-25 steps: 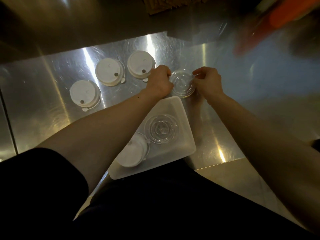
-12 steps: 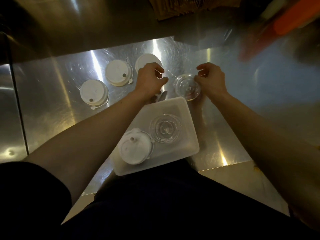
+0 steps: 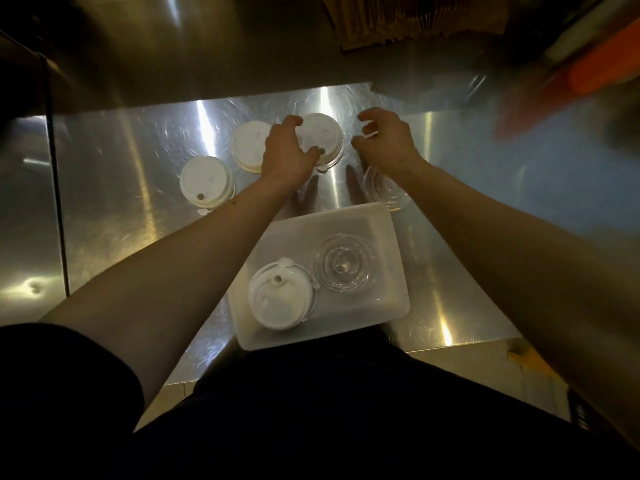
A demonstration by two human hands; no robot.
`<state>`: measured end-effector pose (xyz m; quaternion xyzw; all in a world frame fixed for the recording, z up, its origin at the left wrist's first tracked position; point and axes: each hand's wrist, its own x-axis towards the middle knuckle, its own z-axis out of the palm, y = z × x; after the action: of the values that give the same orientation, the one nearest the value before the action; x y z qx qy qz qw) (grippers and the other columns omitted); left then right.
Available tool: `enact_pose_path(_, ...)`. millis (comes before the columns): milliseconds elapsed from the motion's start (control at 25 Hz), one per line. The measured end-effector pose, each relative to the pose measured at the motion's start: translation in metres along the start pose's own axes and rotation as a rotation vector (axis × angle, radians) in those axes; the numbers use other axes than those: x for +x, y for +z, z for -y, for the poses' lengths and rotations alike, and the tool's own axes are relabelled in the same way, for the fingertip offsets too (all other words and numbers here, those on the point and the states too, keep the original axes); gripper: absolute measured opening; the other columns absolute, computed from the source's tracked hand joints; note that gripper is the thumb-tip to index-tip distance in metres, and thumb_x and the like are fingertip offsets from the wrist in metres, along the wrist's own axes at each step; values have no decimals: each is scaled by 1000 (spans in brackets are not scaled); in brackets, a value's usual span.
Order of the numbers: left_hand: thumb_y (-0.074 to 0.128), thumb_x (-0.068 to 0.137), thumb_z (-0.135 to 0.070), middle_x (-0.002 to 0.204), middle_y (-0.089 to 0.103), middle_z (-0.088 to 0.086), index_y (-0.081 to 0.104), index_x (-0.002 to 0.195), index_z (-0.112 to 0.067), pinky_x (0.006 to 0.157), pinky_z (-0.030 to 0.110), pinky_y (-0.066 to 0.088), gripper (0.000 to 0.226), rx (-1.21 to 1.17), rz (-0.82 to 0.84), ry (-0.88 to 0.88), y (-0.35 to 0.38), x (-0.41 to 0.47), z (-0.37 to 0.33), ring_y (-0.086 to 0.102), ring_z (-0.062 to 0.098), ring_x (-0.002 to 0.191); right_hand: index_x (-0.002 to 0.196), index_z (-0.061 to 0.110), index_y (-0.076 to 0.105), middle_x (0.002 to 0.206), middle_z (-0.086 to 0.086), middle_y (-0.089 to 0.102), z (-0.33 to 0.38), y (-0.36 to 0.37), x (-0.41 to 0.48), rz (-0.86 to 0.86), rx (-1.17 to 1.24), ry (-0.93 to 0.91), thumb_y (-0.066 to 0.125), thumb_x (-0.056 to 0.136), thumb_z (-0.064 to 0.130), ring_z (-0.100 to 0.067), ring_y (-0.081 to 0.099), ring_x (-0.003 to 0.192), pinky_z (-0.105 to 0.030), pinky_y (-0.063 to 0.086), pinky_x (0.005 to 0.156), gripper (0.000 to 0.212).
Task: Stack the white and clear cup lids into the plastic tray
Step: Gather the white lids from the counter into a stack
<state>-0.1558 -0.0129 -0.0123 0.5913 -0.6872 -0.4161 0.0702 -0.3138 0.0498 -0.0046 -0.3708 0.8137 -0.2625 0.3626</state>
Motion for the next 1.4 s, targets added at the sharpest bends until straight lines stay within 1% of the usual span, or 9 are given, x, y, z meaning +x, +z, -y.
enact_pose_path(80,68,85,-26,141,51,9,43,139,-17,106,41,44,60,1,20,-19,2,1,0,51,30,126,134,15,52,131,-10,59,4,5,4,30,-9,12,65,89,16,-18,58,108,-24,48,88,47)
enact_pose_path(160,68,85,-27,141,51,10,42,140,-17,108,44,43,62,12,29,-34,5,3,-1,51,30,127,137,13,50,133,-12,57,8,9,7,51,-18,19,63,89,12,-21,58,116,-28,48,98,49)
enact_pose_path(400,64,83,-25,133,55,11,42,136,-15,103,43,47,58,40,61,-40,8,5,1,54,30,121,143,11,43,138,-14,57,13,20,8,108,-33,35,61,90,8,-26,55,126,-31,44,105,56)
enact_pose_path(600,66,83,-22,135,53,13,40,138,-11,103,46,47,62,-14,48,-44,8,0,-1,52,31,123,139,10,47,133,-13,59,16,22,3,88,21,75,61,88,7,-25,57,122,-30,47,101,53)
enact_pose_path(760,66,81,-23,134,53,12,37,140,-16,98,49,52,67,-109,31,-74,4,-9,-3,54,32,121,137,12,49,135,-11,57,15,23,-1,51,43,75,63,87,8,-25,57,121,-37,52,102,52)
enact_pose_path(880,66,83,-22,135,51,10,35,141,-19,91,38,55,66,-163,-4,-104,-1,-18,-4,53,30,120,135,11,50,136,-10,57,18,21,-8,19,58,49,62,87,7,-24,58,121,-34,51,101,50)
enact_pose_path(960,63,87,-19,136,51,10,37,141,-16,86,29,51,60,-195,-40,-121,-4,-22,-5,54,28,120,134,10,51,135,-10,58,21,20,-11,2,84,31,61,87,5,-23,58,120,-32,50,100,49)
enact_pose_path(1200,55,95,-17,138,52,8,42,138,-14,97,33,49,45,-328,-119,-244,-25,-35,-5,54,26,124,132,12,54,136,-9,58,43,28,-11,25,91,-27,63,89,4,-24,60,120,-37,52,103,45)
enact_pose_path(1400,58,93,-16,137,52,6,48,133,-17,102,36,48,42,-423,-234,-308,-38,-35,9,53,25,124,128,8,58,133,-11,60,68,47,0,112,46,-98,62,85,-2,-28,62,117,-40,54,99,45)
